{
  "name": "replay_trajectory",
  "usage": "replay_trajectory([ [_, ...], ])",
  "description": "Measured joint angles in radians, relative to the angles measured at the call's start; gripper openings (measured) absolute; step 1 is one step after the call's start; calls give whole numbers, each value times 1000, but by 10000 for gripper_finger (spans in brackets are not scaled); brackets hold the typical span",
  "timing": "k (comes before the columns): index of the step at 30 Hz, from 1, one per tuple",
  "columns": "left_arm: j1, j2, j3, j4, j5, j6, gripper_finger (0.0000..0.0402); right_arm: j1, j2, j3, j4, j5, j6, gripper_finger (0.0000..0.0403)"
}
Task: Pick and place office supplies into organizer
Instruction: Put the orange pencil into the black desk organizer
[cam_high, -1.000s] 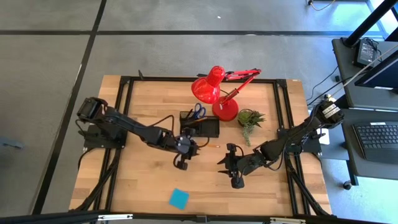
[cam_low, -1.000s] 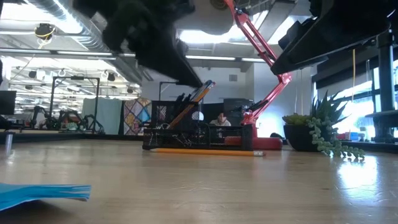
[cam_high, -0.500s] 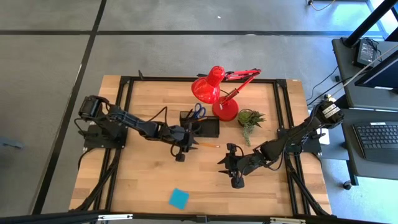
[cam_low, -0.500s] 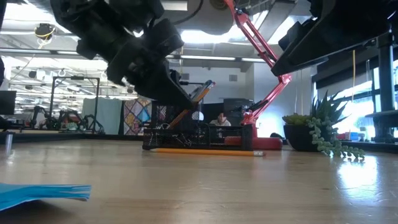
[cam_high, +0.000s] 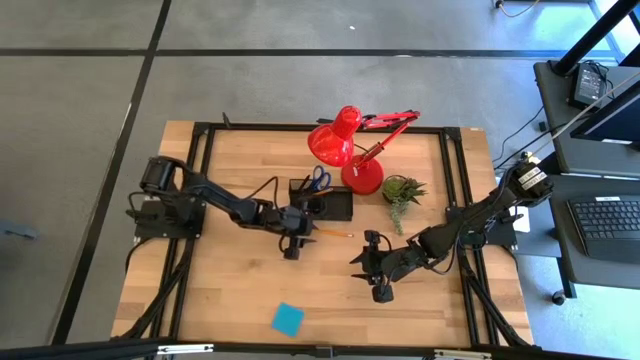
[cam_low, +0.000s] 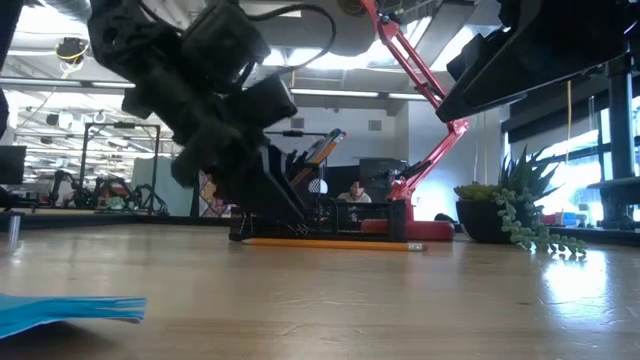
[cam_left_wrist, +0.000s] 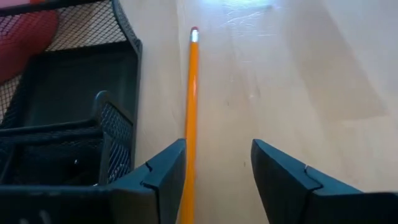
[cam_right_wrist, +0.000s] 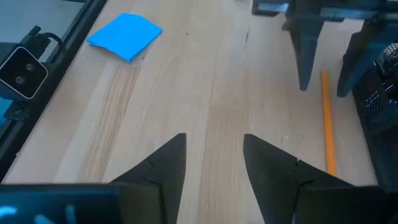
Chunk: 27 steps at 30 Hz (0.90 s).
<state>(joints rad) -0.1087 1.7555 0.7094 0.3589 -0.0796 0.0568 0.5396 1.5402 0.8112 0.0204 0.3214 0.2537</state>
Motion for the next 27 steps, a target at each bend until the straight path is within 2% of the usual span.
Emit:
replay_trajectory([
  [14, 18, 92, 5, 49, -47, -10, 156, 0, 0, 0, -5, 0, 3, 163],
  [23, -32, 99, 2, 30, -33, -100, 108, 0, 0, 0, -5, 0, 1, 163],
  [27, -62, 99, 5, -3, -80, -147, 87, 0, 0, 0, -6, 0, 0, 163],
])
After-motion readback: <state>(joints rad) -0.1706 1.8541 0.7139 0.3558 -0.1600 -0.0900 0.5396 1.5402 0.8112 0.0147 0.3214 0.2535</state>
